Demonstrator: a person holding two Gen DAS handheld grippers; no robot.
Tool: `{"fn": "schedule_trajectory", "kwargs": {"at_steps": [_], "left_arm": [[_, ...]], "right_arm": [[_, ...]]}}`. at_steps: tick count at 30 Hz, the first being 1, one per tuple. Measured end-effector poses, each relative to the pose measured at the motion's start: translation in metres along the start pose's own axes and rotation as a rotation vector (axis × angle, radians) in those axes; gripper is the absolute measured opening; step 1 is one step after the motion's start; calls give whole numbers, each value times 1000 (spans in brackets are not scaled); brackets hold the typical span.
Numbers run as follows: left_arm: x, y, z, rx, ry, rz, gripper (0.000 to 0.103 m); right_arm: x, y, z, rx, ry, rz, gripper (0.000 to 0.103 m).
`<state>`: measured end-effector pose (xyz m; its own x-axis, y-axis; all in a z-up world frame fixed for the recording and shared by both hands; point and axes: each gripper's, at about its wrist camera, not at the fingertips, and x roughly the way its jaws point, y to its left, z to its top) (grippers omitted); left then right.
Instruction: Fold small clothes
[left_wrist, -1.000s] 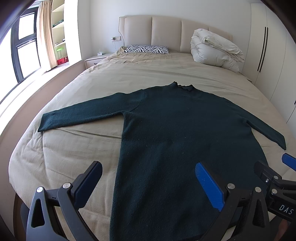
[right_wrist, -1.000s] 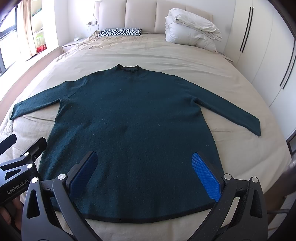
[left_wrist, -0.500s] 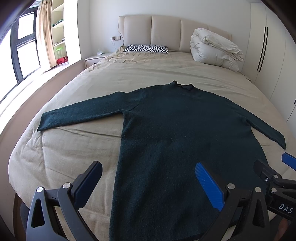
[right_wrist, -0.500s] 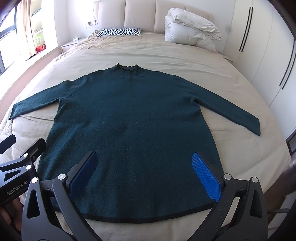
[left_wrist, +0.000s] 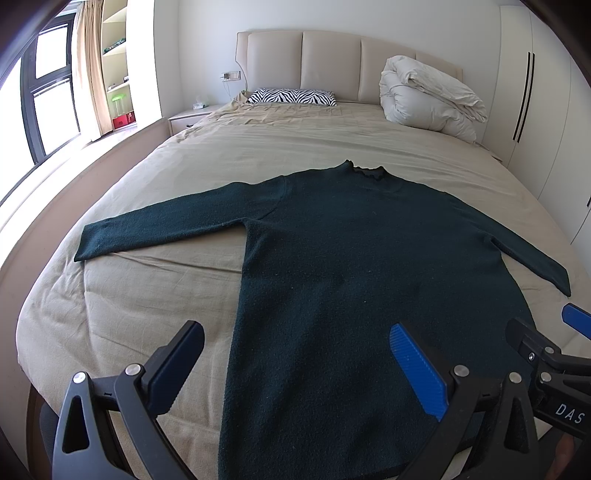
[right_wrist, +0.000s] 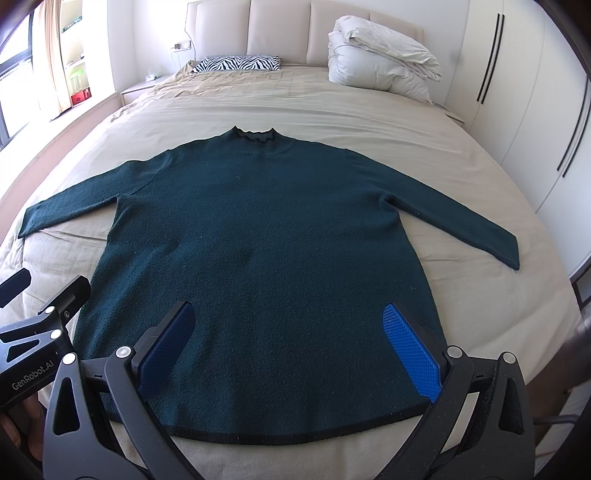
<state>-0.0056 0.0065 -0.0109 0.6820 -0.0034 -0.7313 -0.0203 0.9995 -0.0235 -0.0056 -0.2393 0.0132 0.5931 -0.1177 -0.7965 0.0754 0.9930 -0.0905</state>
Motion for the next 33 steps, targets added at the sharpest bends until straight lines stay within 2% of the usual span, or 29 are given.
{"fn": "schedule_trajectory", "kwargs": {"at_steps": [33], "left_arm": [[0, -1, 0, -2, 2, -1, 103]], "right_arm": [[2, -1, -2, 0, 4, 2, 103]]}}
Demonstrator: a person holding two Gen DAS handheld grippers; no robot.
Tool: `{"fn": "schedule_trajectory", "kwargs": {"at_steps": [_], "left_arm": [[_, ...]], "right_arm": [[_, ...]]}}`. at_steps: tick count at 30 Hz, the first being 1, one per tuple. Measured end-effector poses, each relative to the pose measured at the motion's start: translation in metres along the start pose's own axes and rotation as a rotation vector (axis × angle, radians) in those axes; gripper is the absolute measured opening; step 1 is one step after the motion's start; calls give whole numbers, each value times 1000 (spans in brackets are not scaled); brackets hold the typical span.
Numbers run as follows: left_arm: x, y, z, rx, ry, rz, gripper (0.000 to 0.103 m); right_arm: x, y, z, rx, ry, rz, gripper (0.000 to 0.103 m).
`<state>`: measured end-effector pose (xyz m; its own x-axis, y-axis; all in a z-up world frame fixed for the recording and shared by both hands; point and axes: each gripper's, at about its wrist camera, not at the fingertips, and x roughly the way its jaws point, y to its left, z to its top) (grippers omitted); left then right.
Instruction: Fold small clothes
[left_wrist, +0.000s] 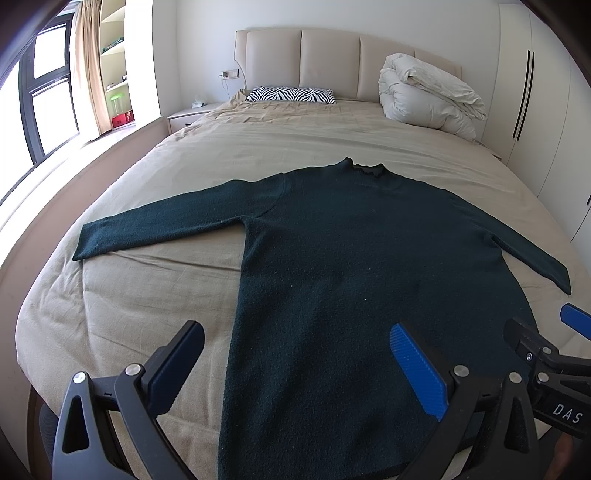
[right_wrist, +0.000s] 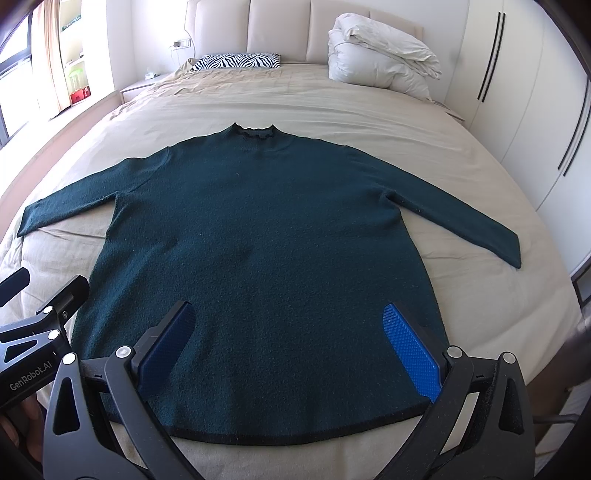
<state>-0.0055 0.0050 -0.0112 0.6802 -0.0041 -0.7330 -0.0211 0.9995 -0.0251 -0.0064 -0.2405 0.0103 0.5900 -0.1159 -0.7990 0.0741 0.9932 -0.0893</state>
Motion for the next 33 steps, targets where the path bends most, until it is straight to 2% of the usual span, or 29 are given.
{"fn": "schedule_trajectory", "kwargs": {"at_steps": [14, 19, 22, 24, 27, 30, 31, 33], "left_arm": [[7, -7, -3, 4, 5, -21, 103], [16, -17, 3, 31, -23, -40, 103], [29, -26, 15, 71, -21, -21, 103], [41, -32, 27, 87, -5, -34, 103], [57, -42, 46, 94, -3, -37, 103], [76, -50, 65, 69, 12, -86, 103], [82, -54, 71, 69, 5, -93, 103], [88, -63, 77, 87, -66, -78, 103]], "right_arm": [[8, -3, -3, 13, 4, 7, 103], [14, -35, 1, 112, -29, 61, 103], [20, -78, 5, 227, -80, 136, 103], [29, -122, 6, 346, -110, 187, 103], [52, -200, 1, 565, -141, 234, 103], [81, -287, -15, 818, -175, 249, 103], [91, -315, -22, 903, -182, 251, 103], [113, -364, -37, 1045, -204, 274, 103]]}}
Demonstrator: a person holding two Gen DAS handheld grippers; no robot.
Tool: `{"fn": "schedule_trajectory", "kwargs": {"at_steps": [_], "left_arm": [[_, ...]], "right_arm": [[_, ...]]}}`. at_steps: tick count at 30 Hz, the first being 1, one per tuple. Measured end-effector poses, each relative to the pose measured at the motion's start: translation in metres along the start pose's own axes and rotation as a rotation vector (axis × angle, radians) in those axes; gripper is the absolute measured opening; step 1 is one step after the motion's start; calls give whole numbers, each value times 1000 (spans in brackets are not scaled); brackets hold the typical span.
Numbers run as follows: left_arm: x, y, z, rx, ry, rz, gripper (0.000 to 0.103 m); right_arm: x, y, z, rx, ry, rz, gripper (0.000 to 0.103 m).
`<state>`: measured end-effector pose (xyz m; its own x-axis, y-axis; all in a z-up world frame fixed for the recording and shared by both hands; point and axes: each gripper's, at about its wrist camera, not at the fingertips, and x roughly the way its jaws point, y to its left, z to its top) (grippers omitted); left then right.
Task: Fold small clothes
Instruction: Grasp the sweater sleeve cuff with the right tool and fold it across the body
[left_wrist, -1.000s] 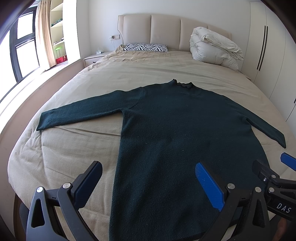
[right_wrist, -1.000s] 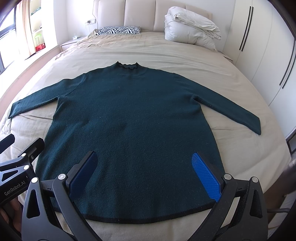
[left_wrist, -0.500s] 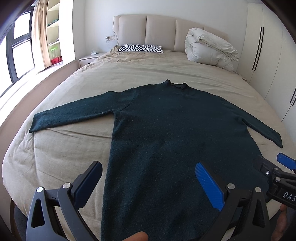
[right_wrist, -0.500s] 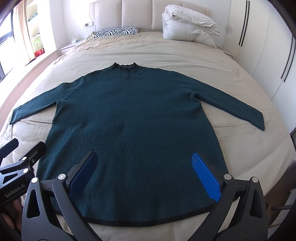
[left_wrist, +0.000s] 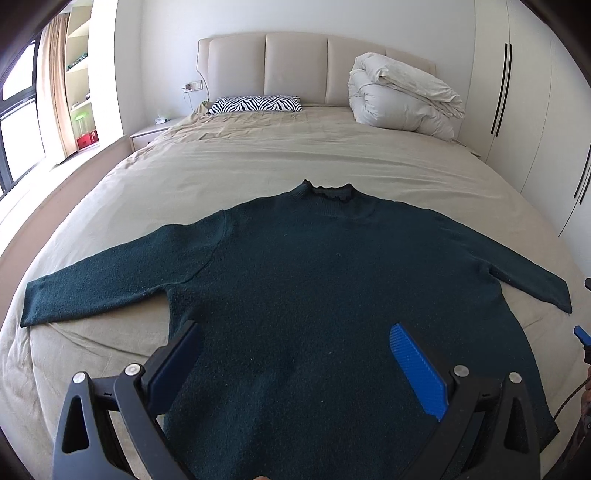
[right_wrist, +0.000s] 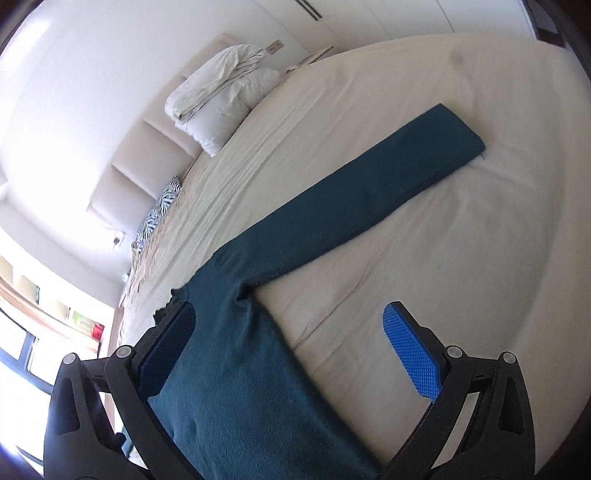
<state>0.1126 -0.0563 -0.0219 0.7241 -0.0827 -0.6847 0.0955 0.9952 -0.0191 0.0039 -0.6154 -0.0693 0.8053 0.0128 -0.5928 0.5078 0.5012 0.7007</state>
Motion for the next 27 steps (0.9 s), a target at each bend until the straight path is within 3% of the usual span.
{"fn": "schedule_trajectory", "kwargs": {"at_steps": [2, 6, 7, 10, 15, 18, 20, 22, 25, 27], "left_arm": [[10, -10, 5, 31, -39, 24, 103], [49, -12, 15, -47, 118, 4, 103], [56, -10, 16, -71, 129, -10, 103], [71, -18, 22, -37, 105, -3, 103], [90, -28, 35, -47, 119, -170, 103], [105, -33, 41, -62, 147, -243, 93], [112, -36, 43, -72, 165, -281, 89], [118, -37, 44, -84, 180, -313, 86], [128, -35, 45, -112, 200, -375, 83], [133, -33, 46, -135, 211, -406, 83]], "right_arm": [[10, -40, 29, 114, -17, 12, 102], [38, -103, 68, 300, -15, 2, 93], [43, -114, 75, 338, -23, 12, 88], [54, -128, 93, 365, -58, 28, 87], [81, -132, 123, 350, -71, -5, 72], [97, -131, 140, 362, -96, -23, 69], [107, -133, 150, 390, -93, -21, 42], [114, -138, 158, 422, -87, -40, 26], [122, -117, 167, 350, -92, -81, 16], [129, -79, 170, 231, -86, -105, 10]]}}
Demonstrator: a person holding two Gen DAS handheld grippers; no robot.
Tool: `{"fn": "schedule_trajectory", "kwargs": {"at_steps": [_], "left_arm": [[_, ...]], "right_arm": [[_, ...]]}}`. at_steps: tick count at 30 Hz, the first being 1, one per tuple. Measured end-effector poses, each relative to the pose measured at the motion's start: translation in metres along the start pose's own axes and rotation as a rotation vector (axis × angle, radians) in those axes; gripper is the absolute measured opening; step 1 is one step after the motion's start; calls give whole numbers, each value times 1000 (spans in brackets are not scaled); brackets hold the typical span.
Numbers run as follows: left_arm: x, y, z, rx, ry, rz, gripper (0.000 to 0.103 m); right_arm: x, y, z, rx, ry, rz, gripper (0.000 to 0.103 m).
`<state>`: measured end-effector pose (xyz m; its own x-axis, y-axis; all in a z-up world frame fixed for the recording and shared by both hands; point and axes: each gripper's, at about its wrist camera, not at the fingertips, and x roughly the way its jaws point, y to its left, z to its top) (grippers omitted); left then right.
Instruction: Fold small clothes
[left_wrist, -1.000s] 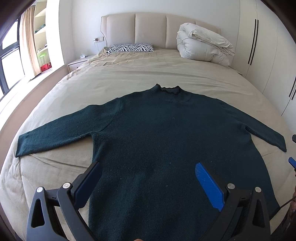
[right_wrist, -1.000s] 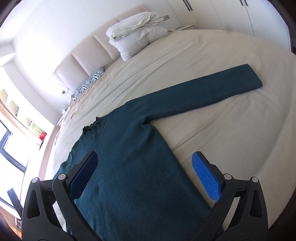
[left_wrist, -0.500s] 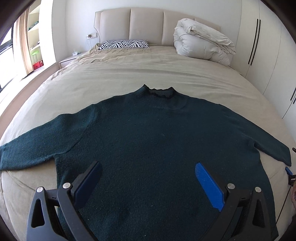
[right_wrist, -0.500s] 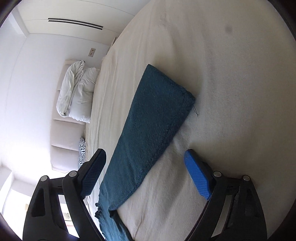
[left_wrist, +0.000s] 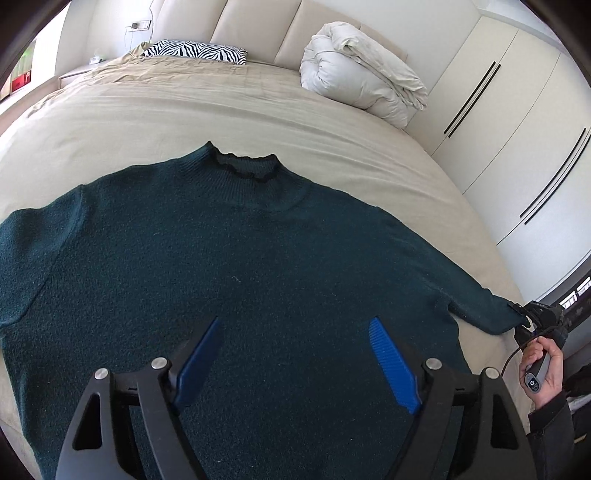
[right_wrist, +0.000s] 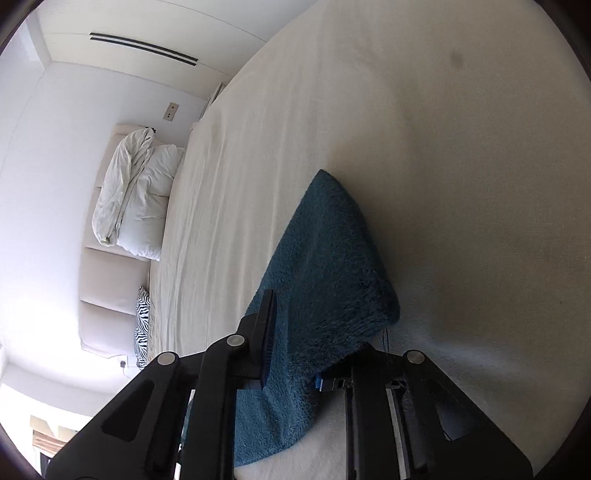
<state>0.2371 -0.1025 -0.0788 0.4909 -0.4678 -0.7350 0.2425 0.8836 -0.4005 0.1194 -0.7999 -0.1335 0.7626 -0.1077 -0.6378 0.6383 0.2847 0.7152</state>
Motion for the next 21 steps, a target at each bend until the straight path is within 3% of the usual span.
{"fn": "schedule_trajectory", "kwargs": {"at_steps": [2, 5, 8, 10, 13, 16, 18, 20, 21], "left_arm": [[3, 6, 2, -37, 6, -50, 83], [7, 18, 4, -114, 19, -130, 83], [9, 30, 4, -178, 29, -180, 83], [11, 38, 3, -217, 40, -218, 83], [16, 49, 2, -286, 63, -290, 83], [24, 56, -1, -338, 95, -356, 92], [32, 59, -5, -372, 122, -376, 92], [34, 57, -4, -383, 120, -386, 94], [35, 55, -2, -384, 123, -389, 95]], "right_arm": [[8, 55, -15, -178, 15, -10, 9], [27, 156, -68, -527, 60, -14, 8], [42, 238, -153, -849, 140, 53, 8], [50, 270, -219, -1022, 203, 93, 8], [72, 292, -300, -1177, 283, 104, 8], [98, 288, -356, -1214, 416, 75, 10], [101, 270, -376, -1198, 496, 69, 22], [94, 254, -379, -1151, 538, 139, 51], [76, 239, -383, -1130, 541, 171, 57]]}}
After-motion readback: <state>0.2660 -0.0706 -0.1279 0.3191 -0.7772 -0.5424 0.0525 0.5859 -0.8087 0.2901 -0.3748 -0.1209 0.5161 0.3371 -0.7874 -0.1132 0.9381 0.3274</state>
